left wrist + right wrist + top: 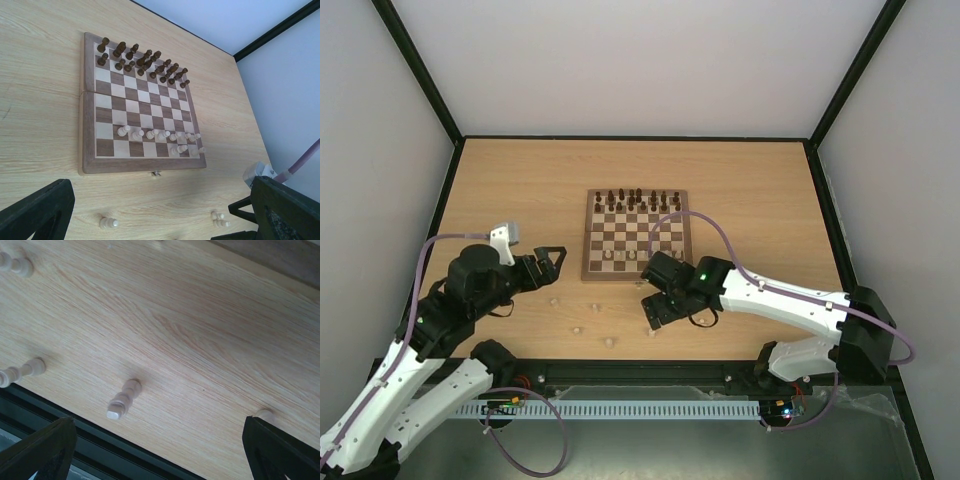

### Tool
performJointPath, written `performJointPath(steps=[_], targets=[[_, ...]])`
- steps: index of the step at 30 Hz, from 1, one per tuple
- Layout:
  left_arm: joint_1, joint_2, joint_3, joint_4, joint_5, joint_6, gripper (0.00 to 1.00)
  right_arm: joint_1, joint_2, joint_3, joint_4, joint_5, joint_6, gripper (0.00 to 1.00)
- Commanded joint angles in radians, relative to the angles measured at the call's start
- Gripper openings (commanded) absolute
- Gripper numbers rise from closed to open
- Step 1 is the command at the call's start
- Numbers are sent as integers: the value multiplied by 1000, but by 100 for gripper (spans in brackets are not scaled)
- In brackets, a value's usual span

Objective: Set up the chess pieces on the board
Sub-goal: Pick up the chess piece at the center of the board.

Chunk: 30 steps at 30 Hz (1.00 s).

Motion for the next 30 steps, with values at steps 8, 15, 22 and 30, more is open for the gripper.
performJointPath(steps=[8, 15, 22, 30], targets=[[6, -17, -15, -4, 21, -7, 99, 9, -59, -59, -23, 49, 71, 91], [6, -17, -34, 7, 25, -9, 99, 9, -52, -55, -19, 48, 70, 86], [7, -28, -38, 2, 20, -7, 99, 9, -37, -40, -15, 38, 66, 85], [6, -23, -39, 6, 19, -8, 99, 64, -9, 5, -3, 26, 62, 84]])
